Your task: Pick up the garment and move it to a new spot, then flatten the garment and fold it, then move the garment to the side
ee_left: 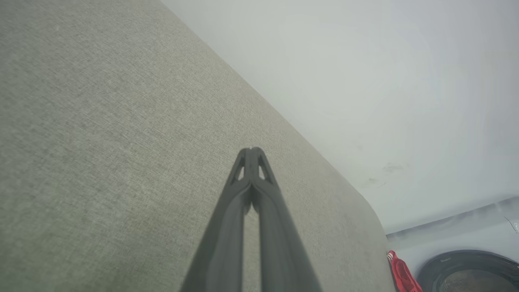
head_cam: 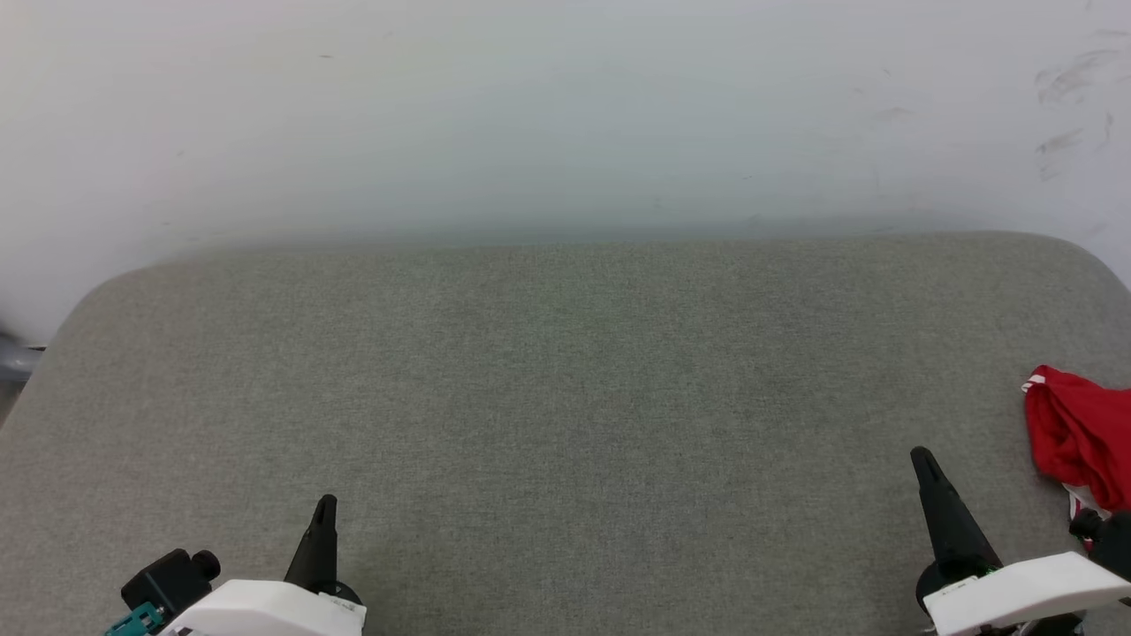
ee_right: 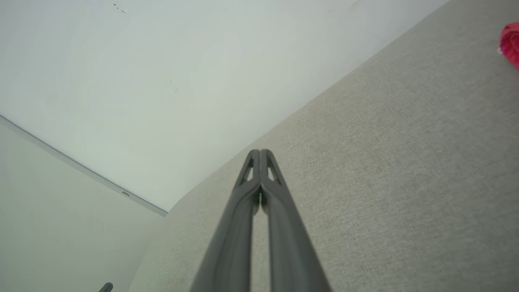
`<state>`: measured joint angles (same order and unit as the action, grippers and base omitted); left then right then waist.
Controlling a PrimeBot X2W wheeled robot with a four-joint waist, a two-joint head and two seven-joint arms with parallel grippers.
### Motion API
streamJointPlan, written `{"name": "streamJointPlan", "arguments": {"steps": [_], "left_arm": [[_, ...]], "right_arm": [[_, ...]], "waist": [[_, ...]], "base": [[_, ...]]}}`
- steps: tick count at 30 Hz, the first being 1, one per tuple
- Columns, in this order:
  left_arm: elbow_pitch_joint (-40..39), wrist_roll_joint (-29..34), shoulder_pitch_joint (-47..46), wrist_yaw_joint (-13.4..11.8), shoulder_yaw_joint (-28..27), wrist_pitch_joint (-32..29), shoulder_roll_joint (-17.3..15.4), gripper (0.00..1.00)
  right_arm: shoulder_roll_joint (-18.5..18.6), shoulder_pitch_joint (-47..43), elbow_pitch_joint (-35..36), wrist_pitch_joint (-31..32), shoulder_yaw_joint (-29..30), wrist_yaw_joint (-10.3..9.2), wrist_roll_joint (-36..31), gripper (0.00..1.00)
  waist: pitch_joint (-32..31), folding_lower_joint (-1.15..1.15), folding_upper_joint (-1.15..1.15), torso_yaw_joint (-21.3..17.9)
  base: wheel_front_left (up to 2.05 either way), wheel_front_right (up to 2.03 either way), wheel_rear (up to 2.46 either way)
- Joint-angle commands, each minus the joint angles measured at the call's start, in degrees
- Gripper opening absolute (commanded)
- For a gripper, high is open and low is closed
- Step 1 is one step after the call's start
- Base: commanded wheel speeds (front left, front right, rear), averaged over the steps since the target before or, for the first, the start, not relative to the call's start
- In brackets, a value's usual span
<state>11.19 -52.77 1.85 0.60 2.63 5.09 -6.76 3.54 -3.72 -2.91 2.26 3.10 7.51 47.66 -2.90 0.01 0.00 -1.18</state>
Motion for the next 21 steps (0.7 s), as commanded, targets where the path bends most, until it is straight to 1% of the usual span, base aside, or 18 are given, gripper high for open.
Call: {"name": "streamJointPlan", "arguments": {"steps": [1, 21], "left_arm": [[-0.44, -1.32, -1.45, 0.52, -0.66, -0.44, -0.09, 0.00], [0.55, -13.19, -3.74, 2.55, -3.35, -3.97, 1.14, 0.00]], "right_arm": [[0.49, 1.63, 0.22, 0.14, 0.14, 0.00, 1.57, 0.00], [0.57, 4.47, -3.27, 1.01, 0.66, -0.01, 15.42, 0.00]], "waist": [[0.03, 0.00, 0.00, 0.02], [0.76, 0.00, 0.00, 0.29]], "base": [[0.00, 0.00, 0.00], [0.00, 0.00, 0.00]]}}
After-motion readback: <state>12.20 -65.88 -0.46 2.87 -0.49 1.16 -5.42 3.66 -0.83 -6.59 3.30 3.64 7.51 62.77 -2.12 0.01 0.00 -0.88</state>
